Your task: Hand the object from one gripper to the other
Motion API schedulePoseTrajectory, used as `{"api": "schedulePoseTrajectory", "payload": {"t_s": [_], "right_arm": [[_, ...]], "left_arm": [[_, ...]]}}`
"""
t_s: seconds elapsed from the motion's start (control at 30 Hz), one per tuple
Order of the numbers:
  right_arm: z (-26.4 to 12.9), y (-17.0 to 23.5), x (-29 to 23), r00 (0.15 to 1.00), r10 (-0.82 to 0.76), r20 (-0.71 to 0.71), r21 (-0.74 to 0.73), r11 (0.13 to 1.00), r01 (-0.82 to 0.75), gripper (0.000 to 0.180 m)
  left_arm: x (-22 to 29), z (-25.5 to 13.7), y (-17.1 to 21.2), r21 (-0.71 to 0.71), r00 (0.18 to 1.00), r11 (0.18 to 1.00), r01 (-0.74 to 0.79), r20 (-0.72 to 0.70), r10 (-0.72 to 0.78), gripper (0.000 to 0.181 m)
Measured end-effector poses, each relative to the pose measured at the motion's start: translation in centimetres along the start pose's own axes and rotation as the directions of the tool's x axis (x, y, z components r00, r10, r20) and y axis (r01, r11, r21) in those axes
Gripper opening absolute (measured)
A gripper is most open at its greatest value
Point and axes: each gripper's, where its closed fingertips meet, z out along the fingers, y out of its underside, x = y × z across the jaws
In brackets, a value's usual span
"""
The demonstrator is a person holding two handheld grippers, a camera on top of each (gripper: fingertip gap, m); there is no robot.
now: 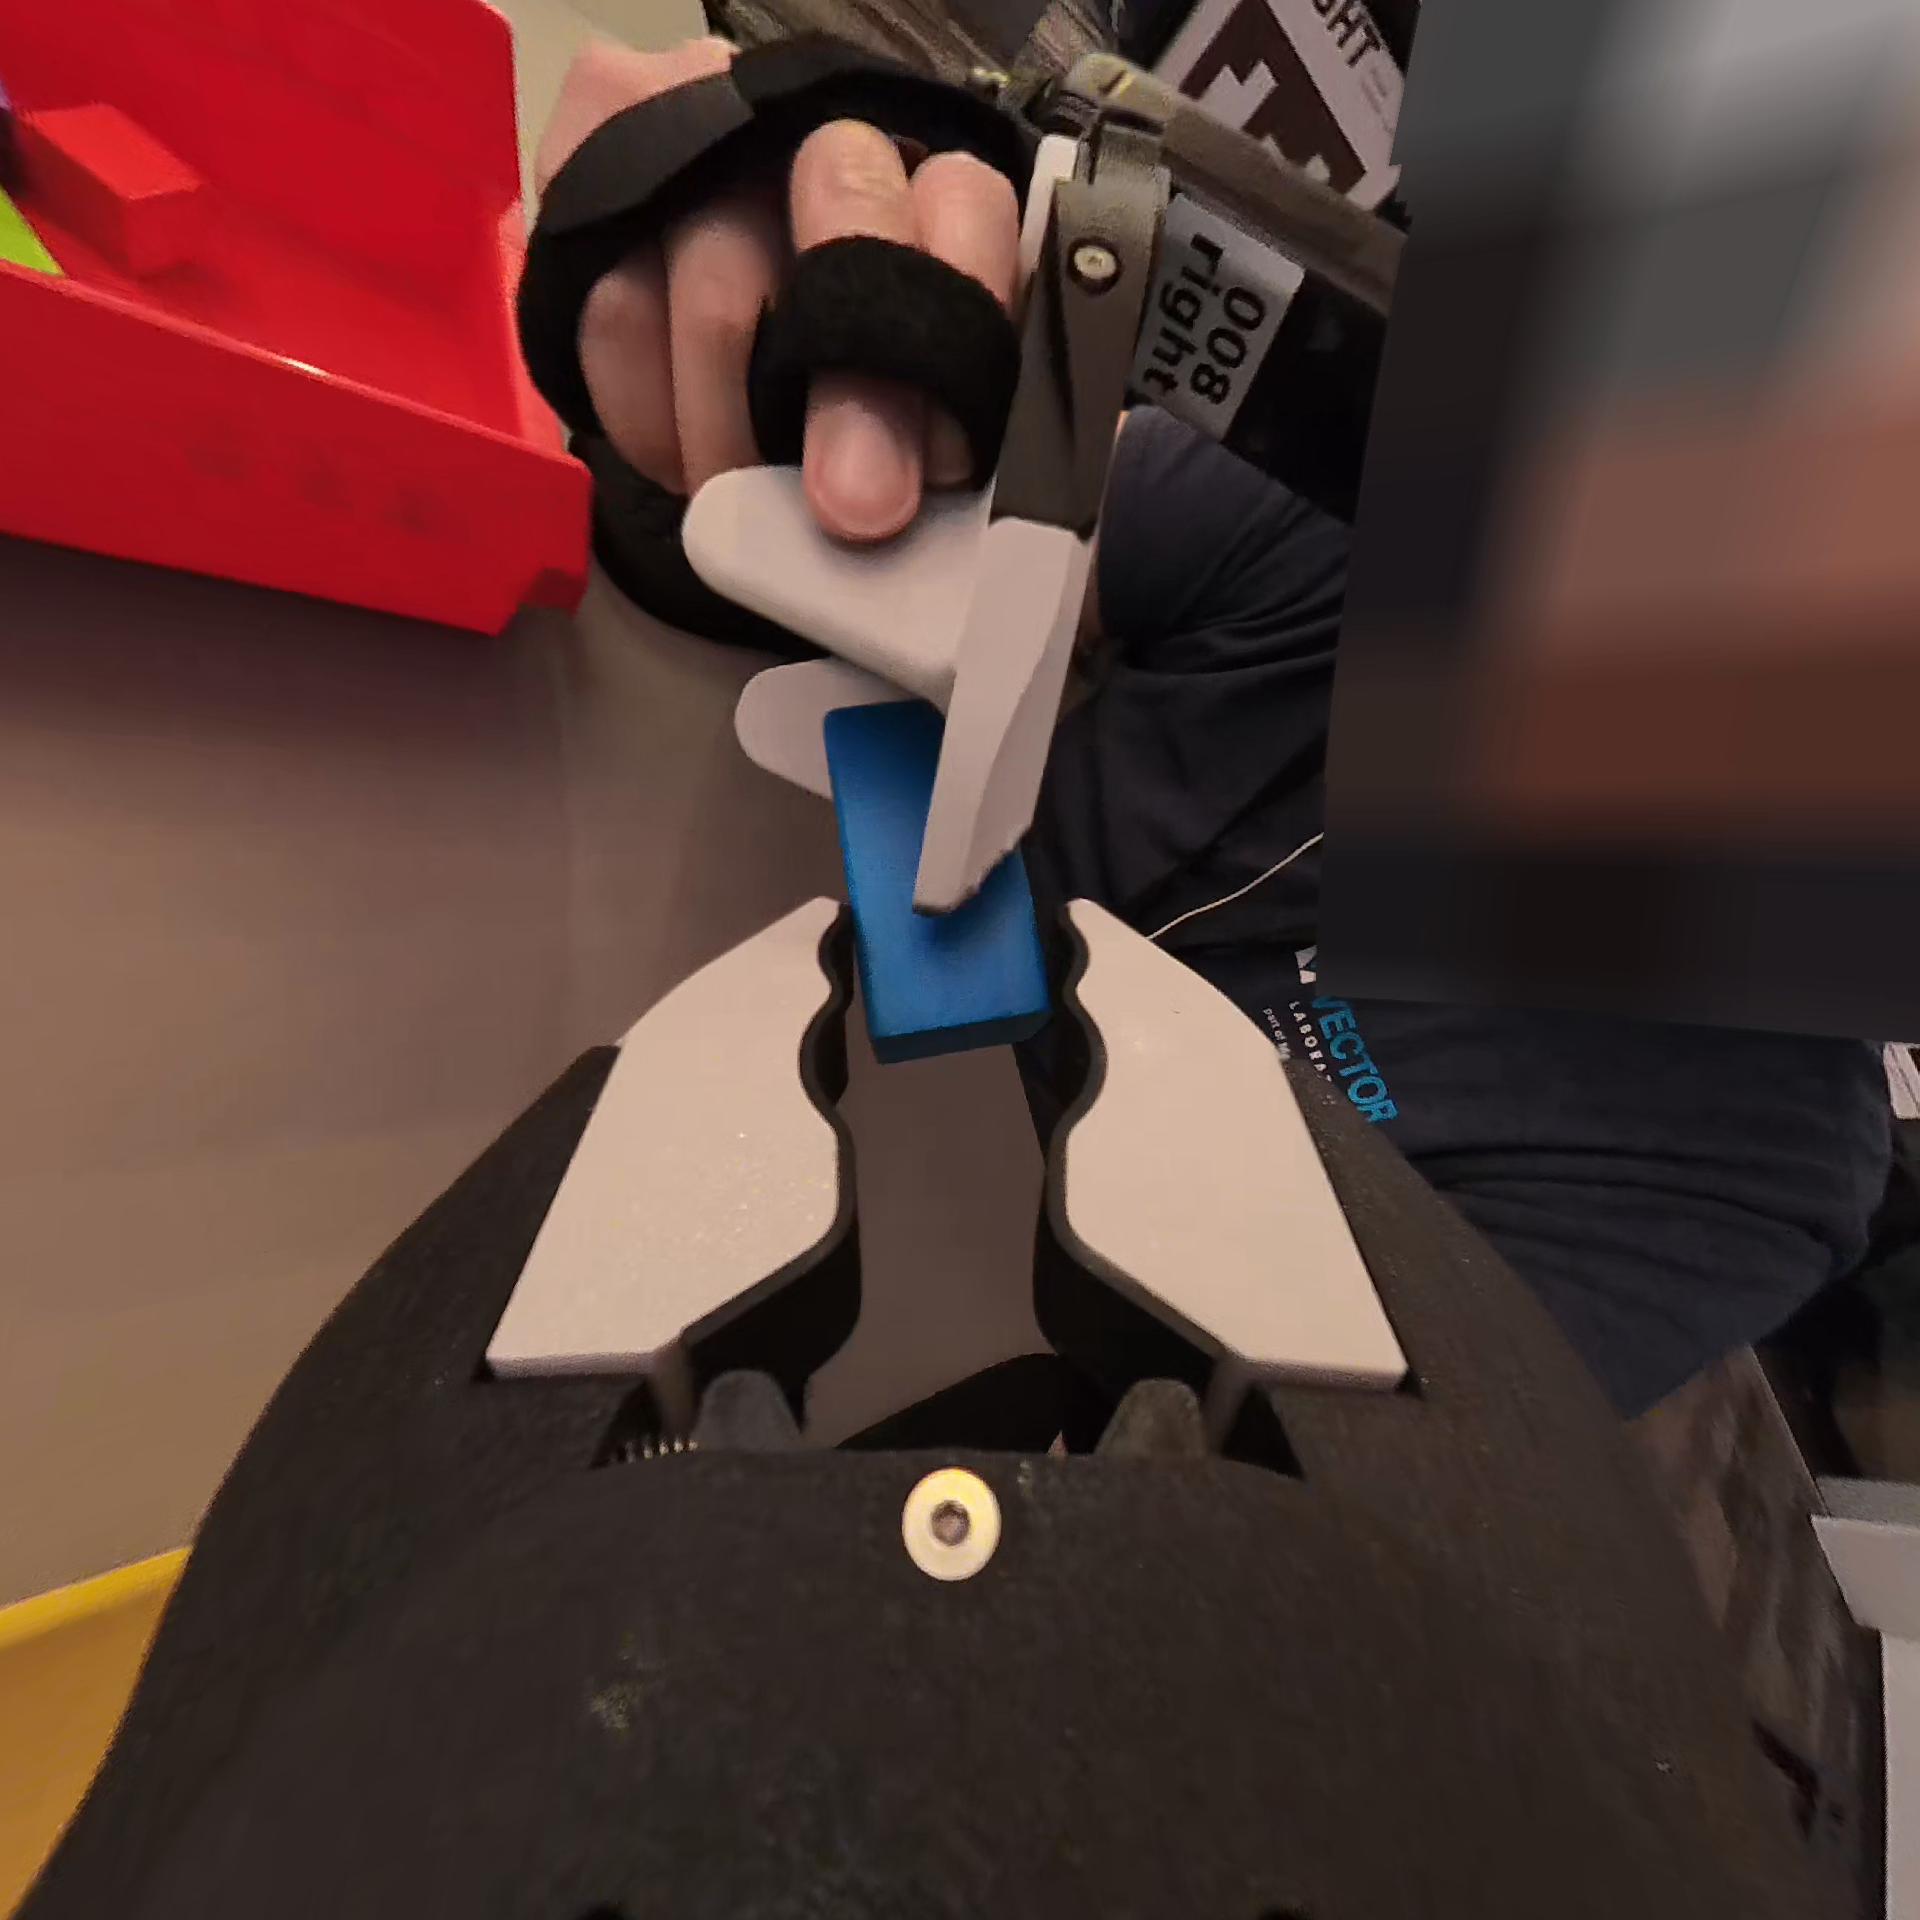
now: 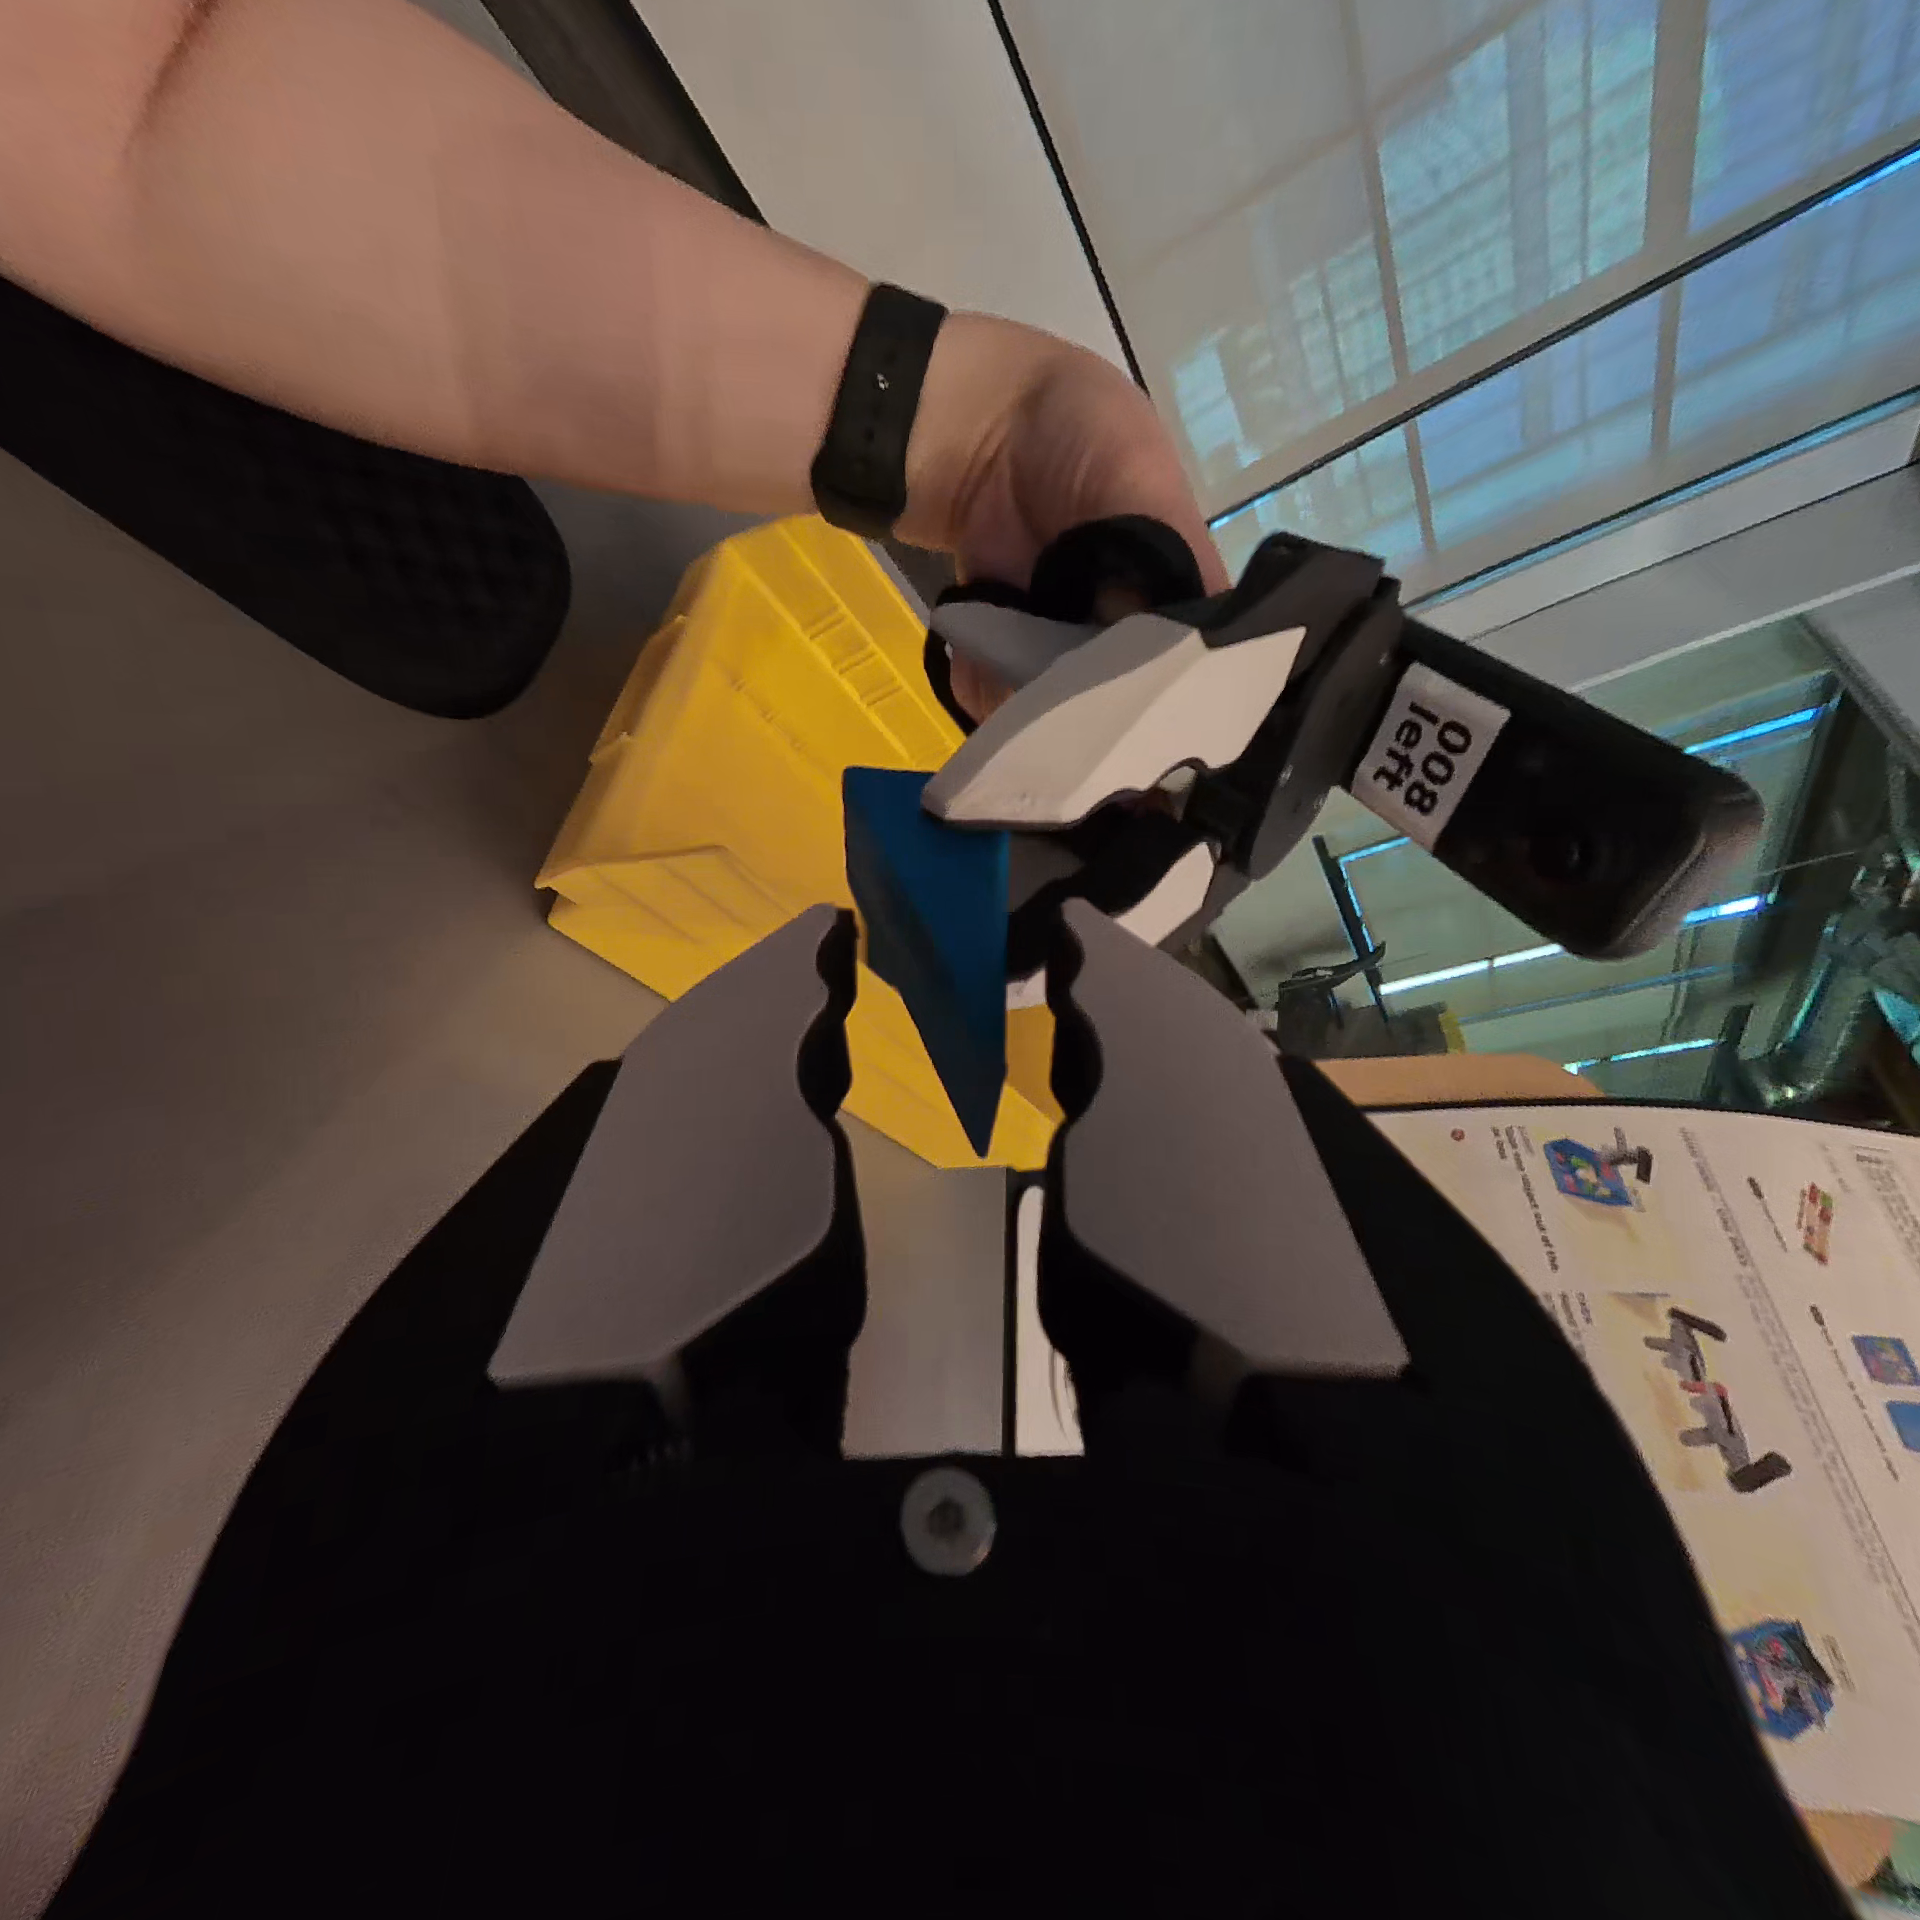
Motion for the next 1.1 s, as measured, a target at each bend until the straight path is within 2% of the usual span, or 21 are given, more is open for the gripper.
{"api": "schedulePoseTrajectory", "payload": {"t_s": [0.13,0.33,0.6,0.67,0.77,0.87,0.97,1.03,1.1], "right_arm": [[0.0,-1.1,-0.3,1.000,-0.021,-0.011,0.051,0.998,0.021,0.025],[0.0,-1.4,-0.4,1.000,-0.018,-0.007,0.071,0.997,0.019,0.025],[-0.2,-2.0,0.7,0.993,-0.037,-0.109,0.085,0.995,0.047,0.024],[0.0,-1.8,0.5,0.996,-0.027,-0.090,0.078,0.996,0.034,0.024],[0.1,-1.0,0.7,0.997,0.024,-0.068,0.066,0.998,-0.020,0.024],[-1.1,1.4,2.4,0.992,0.105,-0.074,-0.020,0.994,-0.107,0.024],[-5.0,6.3,5.4,0.965,0.233,-0.117,-0.179,0.951,-0.251,0.024],[-8.8,10.8,6.9,0.904,0.385,-0.188,-0.290,0.857,-0.426,0.024],[-12.3,15.8,7.0,0.808,0.523,-0.273,-0.384,0.711,-0.590,0.024]], "left_arm": [[0.7,0.2,-0.1,-0.003,0.999,1.000,-0.020,-0.041,0.020,0.035],[1.5,0.4,0.2,-0.020,0.996,0.998,-0.058,-0.074,0.056,0.035],[2.3,-0.6,-0.6,0.051,0.992,0.997,-0.065,-0.109,0.070,0.035],[1.9,-1.5,-0.7,0.082,0.995,0.995,-0.052,-0.087,0.059,0.038],[0.8,-3.5,-0.8,0.146,0.998,0.988,-0.057,0.018,0.055,0.038],[0.0,-5.7,-1.0,0.206,0.985,0.972,-0.108,0.157,0.076,0.038],[0.8,-7.5,-1.8,0.252,0.951,0.942,-0.222,0.269,0.153,0.038],[2.0,-8.3,-2.8,0.277,0.907,0.898,-0.341,0.347,0.238,0.037],[2.7,-9.0,-3.9,0.281,0.836,0.839,-0.466,0.452,0.312,0.034]]}}
